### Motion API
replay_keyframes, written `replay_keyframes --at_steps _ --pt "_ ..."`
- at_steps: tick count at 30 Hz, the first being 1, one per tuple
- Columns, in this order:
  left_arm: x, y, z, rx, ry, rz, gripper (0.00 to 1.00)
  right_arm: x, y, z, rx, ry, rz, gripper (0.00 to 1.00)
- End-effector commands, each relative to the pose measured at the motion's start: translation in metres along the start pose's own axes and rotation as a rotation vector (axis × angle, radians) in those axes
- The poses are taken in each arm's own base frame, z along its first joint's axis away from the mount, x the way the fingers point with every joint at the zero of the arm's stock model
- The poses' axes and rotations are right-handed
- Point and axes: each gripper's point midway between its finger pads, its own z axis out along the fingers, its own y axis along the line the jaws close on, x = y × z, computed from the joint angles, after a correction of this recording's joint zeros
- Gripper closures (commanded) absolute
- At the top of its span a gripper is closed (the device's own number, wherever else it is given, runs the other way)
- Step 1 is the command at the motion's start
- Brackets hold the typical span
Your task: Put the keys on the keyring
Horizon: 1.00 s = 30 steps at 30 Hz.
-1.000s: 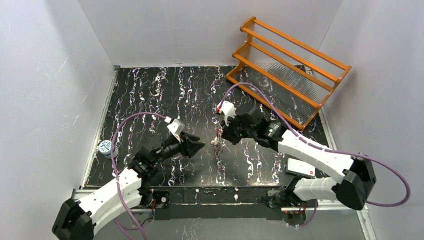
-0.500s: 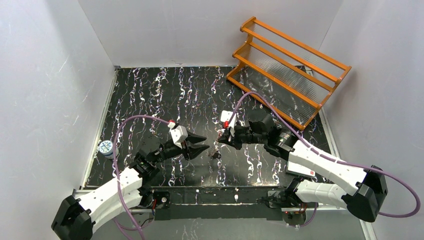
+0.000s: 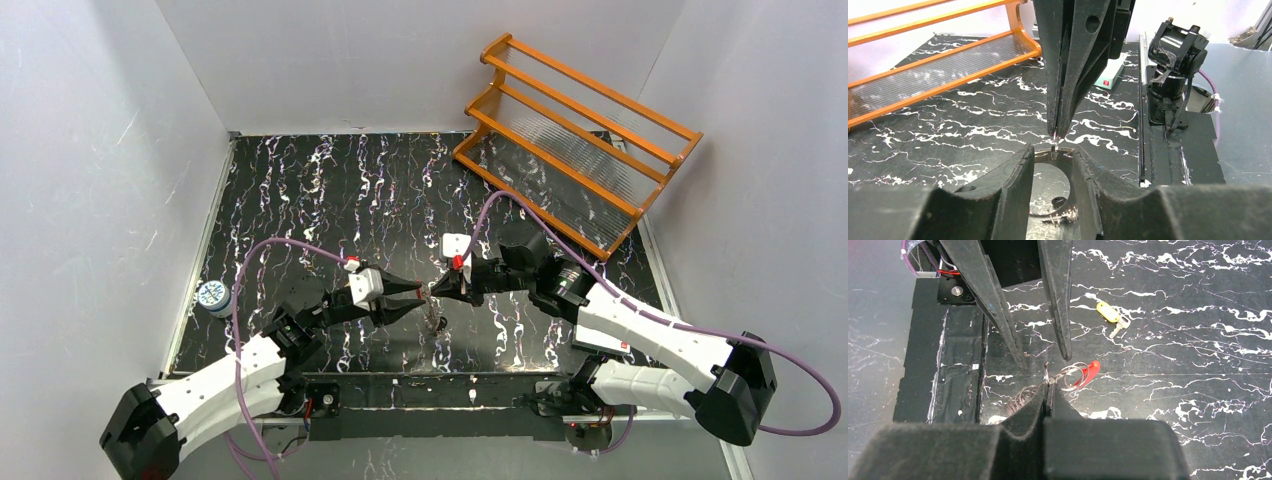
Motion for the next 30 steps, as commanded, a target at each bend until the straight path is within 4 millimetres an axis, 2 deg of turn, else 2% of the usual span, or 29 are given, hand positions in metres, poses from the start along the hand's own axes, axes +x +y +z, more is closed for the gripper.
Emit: replay_keyframes --at_steps 1,12,14,20,21,24,26,28,30 --pt "-0.015 -0.001 0.007 0.022 -0.032 0.053 0.7 -0.025 0.002 -0.002 -0.015 -0.085 -0.056 0.99" --pt "-0.015 0.001 0.01 0.007 -0.028 0.03 0.93 -0.023 0.003 -0.001 -0.024 -0.08 -0.038 0.99" --pt "-0.015 0.001 0.01 0.001 -0.027 0.021 1.0 -0.023 0.004 -0.001 -0.027 -0.079 -0.037 0.99" --pt "-0.014 0.003 0.008 -0.019 -0.029 0.013 1.0 -0.024 -0.003 -0.004 0.018 -0.079 -0.034 0.99" --pt "-0.014 0.004 0.007 -0.024 -0.031 0.017 1.0 -0.026 -0.004 -0.005 0.031 -0.084 -0.039 0.95" --pt "-0.018 0.004 0.003 -0.037 -0.051 0.043 1.0 -0.03 -0.007 -0.01 0.064 -0.099 -0.061 0.57" --pt "-0.023 0.004 0.0 -0.044 -0.068 0.064 1.0 -0.032 -0.007 -0.014 0.075 -0.115 -0.079 0.41" --pt "-0.027 0.002 -0.003 -0.043 -0.085 0.089 1.0 -0.038 -0.006 -0.018 0.086 -0.146 -0.102 0.32" --pt "-0.034 -0.001 -0.007 -0.038 -0.112 0.122 1.0 -0.043 -0.006 -0.022 0.099 -0.176 -0.124 0.29"
